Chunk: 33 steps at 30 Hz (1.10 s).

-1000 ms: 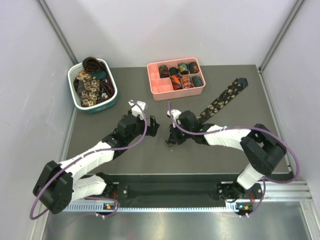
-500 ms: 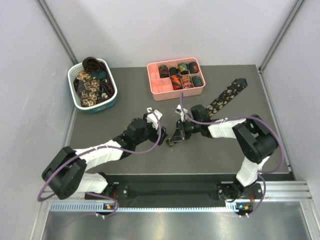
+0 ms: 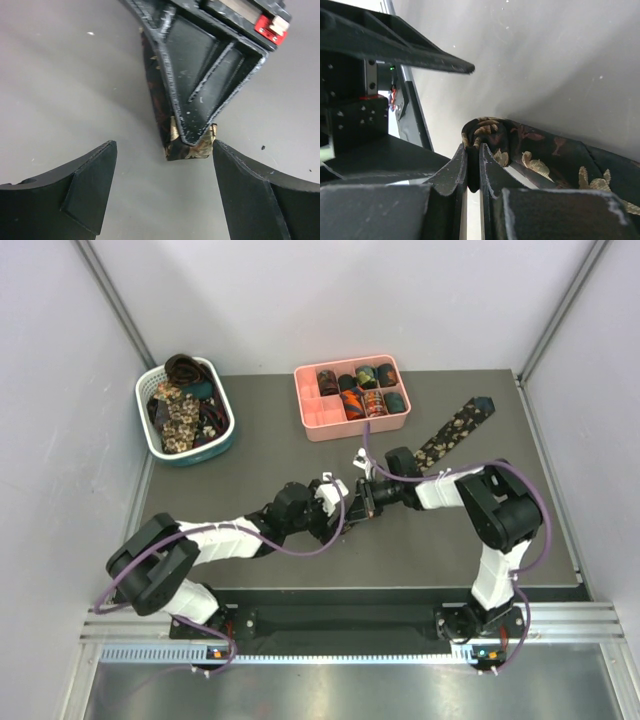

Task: Roll the ties
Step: Roll the tie

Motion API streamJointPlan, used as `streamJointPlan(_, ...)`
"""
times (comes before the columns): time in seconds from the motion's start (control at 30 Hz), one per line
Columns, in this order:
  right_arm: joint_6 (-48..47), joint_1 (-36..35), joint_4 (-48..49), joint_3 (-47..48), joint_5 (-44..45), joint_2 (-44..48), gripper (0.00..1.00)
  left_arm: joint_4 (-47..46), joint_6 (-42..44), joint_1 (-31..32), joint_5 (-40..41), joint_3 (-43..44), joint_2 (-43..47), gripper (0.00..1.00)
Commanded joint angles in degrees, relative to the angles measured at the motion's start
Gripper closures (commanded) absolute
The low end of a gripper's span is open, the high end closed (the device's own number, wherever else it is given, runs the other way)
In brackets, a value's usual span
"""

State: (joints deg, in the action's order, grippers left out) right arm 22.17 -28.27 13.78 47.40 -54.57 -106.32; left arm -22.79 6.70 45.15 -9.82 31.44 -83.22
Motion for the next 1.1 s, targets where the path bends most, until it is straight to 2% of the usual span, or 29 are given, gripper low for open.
streamJointPlan(0.0, -1.43, 1.11, 2.74, 1.91, -1.95, -1.17, 1.0, -3.14, 2.79, 1.17, -1.95, 2.22, -1.33, 0.18)
streamJointPlan(0.3, -0.11, 2.69, 4.24, 2.88, -2.74, -2.66, 1.0, -3.14, 4.64, 1.96, -0.99, 4.33, -6.94, 0.22)
streamJointPlan(0.5, -0.29, 3.4, 3.8, 3.84, -2.83, -3.98, 1.0, -0.77, 5.08, 2.4, 2.35, 7.32, -10.82, 0.34)
streamJointPlan(0.7, -1.87, 4.89, 1.51, 4.11, -1.16, -3.8, 1.0, 3.09, 5.96, 3.46, 2.18, 8.72, -12.4, 0.49)
streamJointPlan(0.93, -6.0, 5.33, -3.85, 4.2, 5.25, -3.36, 0.93, 10.56, 6.31, 5.3, 2.79, 10.74, -12.05, 0.55)
streamJointPlan(1.07, -7.14, 5.33, -5.52, 4.72, 8.5, -4.15, 0.93, 14.43, 4.91, 5.57, 3.67, 12.06, -11.79, 0.56)
